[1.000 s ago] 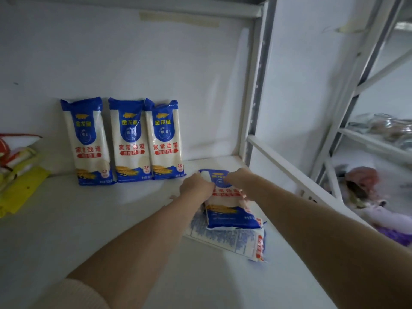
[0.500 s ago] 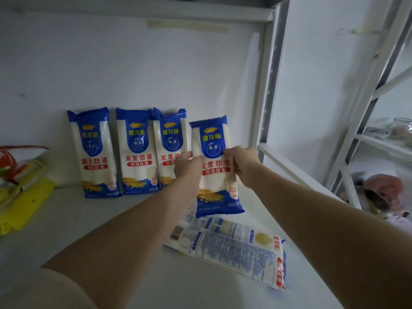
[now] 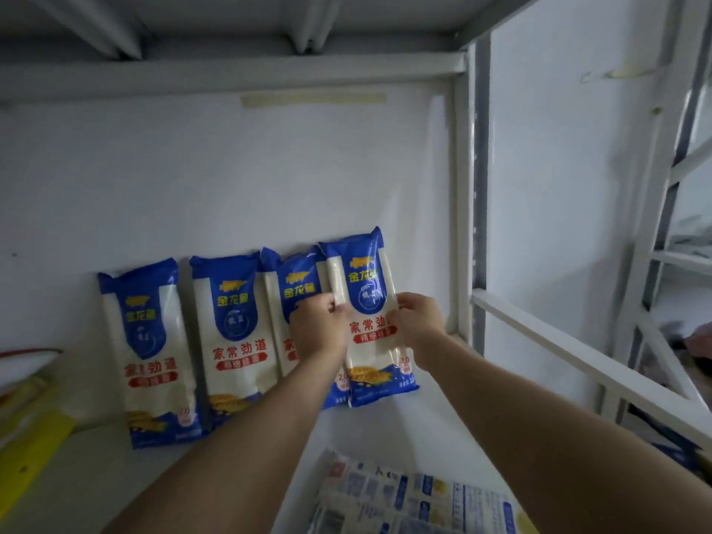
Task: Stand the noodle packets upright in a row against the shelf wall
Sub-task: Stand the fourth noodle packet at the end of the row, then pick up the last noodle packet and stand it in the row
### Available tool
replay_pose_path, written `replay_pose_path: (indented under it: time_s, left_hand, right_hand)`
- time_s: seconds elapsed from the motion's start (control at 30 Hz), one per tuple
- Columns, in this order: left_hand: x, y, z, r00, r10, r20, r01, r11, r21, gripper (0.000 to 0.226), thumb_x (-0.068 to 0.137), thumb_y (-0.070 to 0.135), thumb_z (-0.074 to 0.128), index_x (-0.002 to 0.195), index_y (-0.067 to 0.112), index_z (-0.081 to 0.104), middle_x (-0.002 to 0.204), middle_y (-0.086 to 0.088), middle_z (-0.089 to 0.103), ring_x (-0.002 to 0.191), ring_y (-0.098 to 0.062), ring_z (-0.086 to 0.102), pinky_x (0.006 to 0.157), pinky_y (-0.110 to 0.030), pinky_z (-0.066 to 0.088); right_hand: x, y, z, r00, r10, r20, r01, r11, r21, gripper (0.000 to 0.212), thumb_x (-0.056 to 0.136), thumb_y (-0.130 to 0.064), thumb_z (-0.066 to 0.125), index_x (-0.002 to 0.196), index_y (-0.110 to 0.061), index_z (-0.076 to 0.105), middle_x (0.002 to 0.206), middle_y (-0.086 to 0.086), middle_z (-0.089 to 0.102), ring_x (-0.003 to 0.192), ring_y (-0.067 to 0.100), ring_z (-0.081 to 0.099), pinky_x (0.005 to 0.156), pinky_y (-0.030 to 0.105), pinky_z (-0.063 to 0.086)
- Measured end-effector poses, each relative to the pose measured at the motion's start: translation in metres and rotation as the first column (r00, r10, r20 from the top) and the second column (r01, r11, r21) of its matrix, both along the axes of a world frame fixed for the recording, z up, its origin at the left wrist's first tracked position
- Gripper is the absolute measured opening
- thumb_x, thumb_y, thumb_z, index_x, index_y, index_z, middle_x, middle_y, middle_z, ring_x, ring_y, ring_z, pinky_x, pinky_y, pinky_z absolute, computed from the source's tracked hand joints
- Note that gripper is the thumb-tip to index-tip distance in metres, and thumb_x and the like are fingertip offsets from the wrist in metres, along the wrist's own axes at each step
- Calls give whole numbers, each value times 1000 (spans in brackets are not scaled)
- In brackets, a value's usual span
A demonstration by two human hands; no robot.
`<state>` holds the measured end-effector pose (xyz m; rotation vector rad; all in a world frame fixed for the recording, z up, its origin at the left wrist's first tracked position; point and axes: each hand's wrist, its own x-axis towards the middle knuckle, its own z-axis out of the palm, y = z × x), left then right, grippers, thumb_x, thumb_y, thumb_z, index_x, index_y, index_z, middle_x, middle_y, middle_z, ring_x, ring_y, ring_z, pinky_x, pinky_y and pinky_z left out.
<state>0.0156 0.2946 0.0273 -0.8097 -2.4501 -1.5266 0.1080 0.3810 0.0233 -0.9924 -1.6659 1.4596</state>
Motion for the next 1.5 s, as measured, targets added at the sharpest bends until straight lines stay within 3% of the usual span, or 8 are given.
replay_pose_path:
  time_s: [0.1, 0.23, 0.43, 0.97, 1.1, 1.2, 1.27, 1.5]
  left_hand:
    - [-6, 1, 0, 994, 16, -110, -29, 992, -125, 38, 89, 22, 68, 58, 14, 47, 52, 4, 48, 46, -12, 46, 45, -22, 29]
    - [-1, -4, 4, 987, 27, -162, -68, 964, -257, 28, 90, 34, 66, 84, 8, 62, 84, -10, 69, 79, -30, 69, 59, -32, 42]
    - [18, -19, -3, 992, -17, -125, -9, 978, -207, 14, 92, 26, 61, 89, 13, 59, 81, -1, 63, 71, -18, 57, 63, -29, 42]
    - [119, -133, 14, 978, -180, -105, 125, 912, -391, 9, 88, 26, 59, 92, 19, 63, 86, 2, 67, 80, -19, 61, 65, -31, 45]
    - [138, -153, -4, 927, -372, 34, 343, 809, -478, 27, 83, 20, 65, 110, 19, 66, 110, -3, 70, 102, -21, 64, 85, -34, 52]
    - [154, -162, -21, 835, -536, 127, 465, 562, -685, 63, 78, 14, 70, 137, 25, 52, 137, -2, 56, 122, -21, 54, 102, -34, 45]
    - [161, -163, -35, 797, -602, 48, 369, 423, -828, 78, 78, 11, 67, 148, 29, 39, 149, -1, 45, 134, -24, 42, 111, -33, 34]
    - [161, -144, -52, 642, -691, -332, 52, 472, -880, 52, 89, 18, 58, 139, 25, 46, 126, -6, 63, 112, -30, 60, 95, -46, 48]
  right_hand:
    - [-7, 2, -4, 998, -22, 51, 20, 999, 50, 19, 90, -7, 54, 104, -14, 65, 92, 7, 72, 81, 21, 70, 77, 39, 60]
    - [-6, 3, -6, 989, -68, 131, 58, 995, 81, 9, 88, -19, 63, 95, -17, 58, 96, 7, 71, 88, 24, 70, 83, 43, 58]
    - [8, -15, 10, 996, -74, 53, 58, 966, 250, 24, 86, -20, 64, 109, -15, 58, 96, 3, 65, 81, 20, 66, 75, 38, 58]
    - [120, -109, 51, 951, 103, 291, -238, 844, 480, 22, 86, -20, 66, 107, -14, 67, 91, -1, 61, 77, 17, 59, 68, 27, 44]
    - [143, -123, 41, 941, 117, 317, -263, 841, 472, 22, 84, -17, 65, 106, -13, 68, 92, 2, 62, 81, 19, 58, 70, 28, 45]
    - [153, -131, 28, 929, 127, 348, -287, 843, 456, 21, 84, -17, 65, 104, -13, 69, 91, 2, 63, 81, 20, 58, 67, 27, 45]
    - [160, -133, 22, 921, 138, 365, -301, 847, 439, 21, 84, -18, 65, 104, -13, 69, 94, 3, 64, 82, 20, 59, 63, 26, 47]
    - [168, -131, 13, 886, 135, 443, -348, 825, 445, 22, 86, -18, 62, 107, -14, 69, 105, 5, 67, 87, 21, 62, 71, 29, 49]
